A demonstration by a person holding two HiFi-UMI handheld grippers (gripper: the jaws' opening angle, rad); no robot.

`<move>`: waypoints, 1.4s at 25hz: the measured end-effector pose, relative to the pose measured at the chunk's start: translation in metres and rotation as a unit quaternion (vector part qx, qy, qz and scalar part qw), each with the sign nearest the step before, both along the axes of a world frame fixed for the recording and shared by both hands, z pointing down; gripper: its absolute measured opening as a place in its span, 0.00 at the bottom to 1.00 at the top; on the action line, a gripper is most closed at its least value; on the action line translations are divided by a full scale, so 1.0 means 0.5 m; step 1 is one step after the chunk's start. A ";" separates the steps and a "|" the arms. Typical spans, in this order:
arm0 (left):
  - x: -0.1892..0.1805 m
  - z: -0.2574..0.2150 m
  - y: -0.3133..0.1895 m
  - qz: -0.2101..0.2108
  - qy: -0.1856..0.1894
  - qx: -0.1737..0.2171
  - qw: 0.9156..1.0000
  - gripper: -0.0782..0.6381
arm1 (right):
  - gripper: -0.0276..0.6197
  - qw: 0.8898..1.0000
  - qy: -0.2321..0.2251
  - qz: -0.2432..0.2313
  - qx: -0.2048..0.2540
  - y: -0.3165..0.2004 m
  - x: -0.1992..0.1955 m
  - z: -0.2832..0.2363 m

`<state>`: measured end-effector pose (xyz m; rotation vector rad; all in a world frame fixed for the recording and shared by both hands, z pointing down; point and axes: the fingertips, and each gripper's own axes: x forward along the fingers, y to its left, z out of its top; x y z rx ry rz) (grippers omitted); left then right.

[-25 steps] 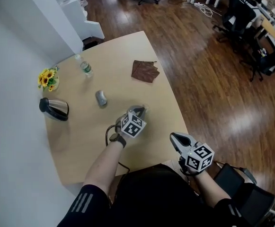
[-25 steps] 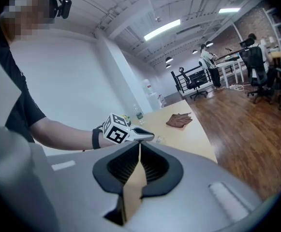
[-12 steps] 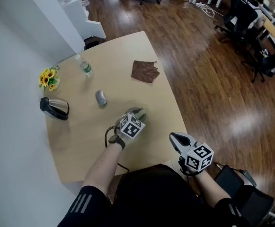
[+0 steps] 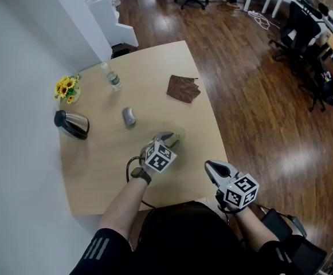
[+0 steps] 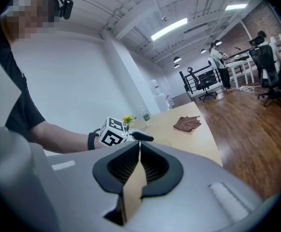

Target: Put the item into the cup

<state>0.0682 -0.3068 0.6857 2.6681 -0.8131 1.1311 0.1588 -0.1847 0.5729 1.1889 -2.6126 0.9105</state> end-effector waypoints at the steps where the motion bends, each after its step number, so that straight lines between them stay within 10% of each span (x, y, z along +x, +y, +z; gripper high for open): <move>1: -0.007 -0.018 0.004 -0.004 0.006 0.008 1.000 0.29 | 0.07 1.000 -0.002 -0.004 0.004 -0.002 -0.004 -0.003; 10: -0.109 -0.187 0.136 -0.079 0.086 0.056 0.992 0.33 | 0.07 0.996 -0.033 -0.073 0.026 0.003 -0.055 -0.057; 20: -0.173 -0.250 0.347 -0.074 0.089 0.089 0.989 0.33 | 0.07 0.993 -0.035 -0.107 0.040 0.098 -0.112 -0.076; 35: -0.325 -0.268 0.797 -0.053 0.107 0.081 0.990 0.31 | 0.05 0.993 0.014 -0.072 0.094 0.510 -0.252 -0.136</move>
